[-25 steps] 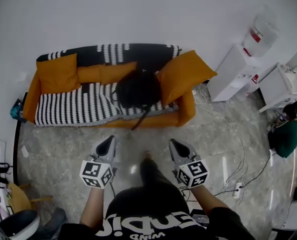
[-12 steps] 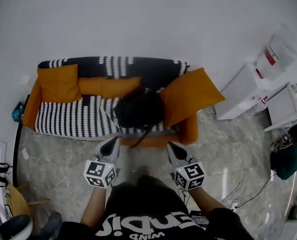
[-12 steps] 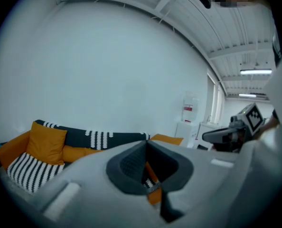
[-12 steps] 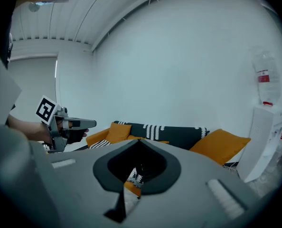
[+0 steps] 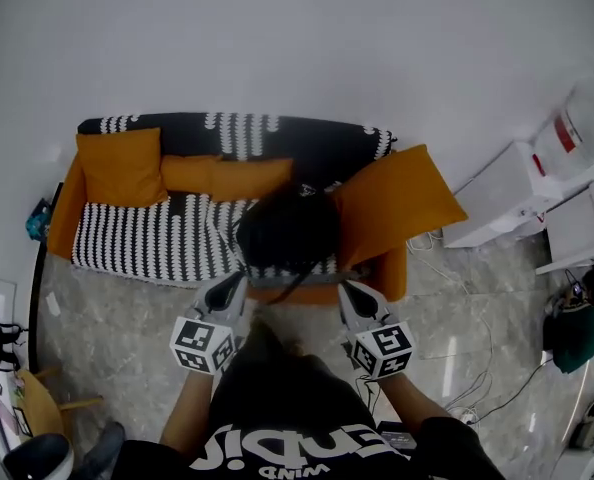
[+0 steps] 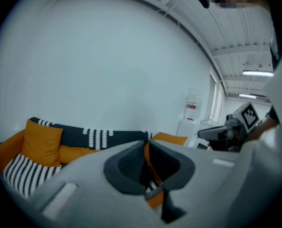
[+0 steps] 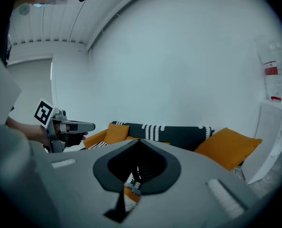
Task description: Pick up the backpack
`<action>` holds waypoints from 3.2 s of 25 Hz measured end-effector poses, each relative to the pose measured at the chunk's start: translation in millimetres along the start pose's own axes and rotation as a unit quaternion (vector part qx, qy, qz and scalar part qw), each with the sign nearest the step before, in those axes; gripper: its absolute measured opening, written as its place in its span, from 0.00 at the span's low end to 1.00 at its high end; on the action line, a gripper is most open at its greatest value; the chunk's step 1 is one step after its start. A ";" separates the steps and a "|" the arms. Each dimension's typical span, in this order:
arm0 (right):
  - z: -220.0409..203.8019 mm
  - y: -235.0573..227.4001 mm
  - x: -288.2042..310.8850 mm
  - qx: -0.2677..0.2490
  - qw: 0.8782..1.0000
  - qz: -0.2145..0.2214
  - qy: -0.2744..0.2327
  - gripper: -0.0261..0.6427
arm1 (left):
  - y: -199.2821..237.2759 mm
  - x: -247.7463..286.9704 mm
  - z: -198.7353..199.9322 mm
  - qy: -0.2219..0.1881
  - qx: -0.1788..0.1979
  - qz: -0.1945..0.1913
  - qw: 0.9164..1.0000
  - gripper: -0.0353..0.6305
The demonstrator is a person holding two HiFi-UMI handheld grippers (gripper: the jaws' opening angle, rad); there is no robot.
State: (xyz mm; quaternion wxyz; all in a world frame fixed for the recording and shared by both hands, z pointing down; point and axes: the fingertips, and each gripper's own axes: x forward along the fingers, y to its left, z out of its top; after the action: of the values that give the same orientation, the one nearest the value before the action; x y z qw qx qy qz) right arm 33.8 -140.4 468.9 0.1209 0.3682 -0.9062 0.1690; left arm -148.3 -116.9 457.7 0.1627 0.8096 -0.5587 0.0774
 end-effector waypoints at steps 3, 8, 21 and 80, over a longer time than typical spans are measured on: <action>9.3 -10.3 23.7 0.009 1.000 -0.020 0.002 0.04 | 19.7 20.3 5.8 0.004 0.001 -0.028 1.000 0.14; 32.4 -17.1 62.7 0.017 0.999 -0.046 -0.002 0.04 | 50.1 53.0 11.0 0.027 -0.007 -0.086 0.996 0.36; 38.5 -38.2 98.5 0.033 0.997 -0.068 0.022 0.04 | 96.6 119.5 -15.7 0.105 -0.003 -0.116 0.988 0.80; -26.1 -154.6 131.7 0.130 0.980 -0.111 0.099 0.04 | 67.8 282.1 -188.5 0.340 -0.025 -0.305 0.889 0.14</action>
State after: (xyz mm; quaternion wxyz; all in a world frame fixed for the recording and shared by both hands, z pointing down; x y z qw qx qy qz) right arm 53.7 -316.4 571.6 0.1787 0.4605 -0.8138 0.3063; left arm -98.1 -321.0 732.6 0.3785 0.8600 -0.1965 0.2800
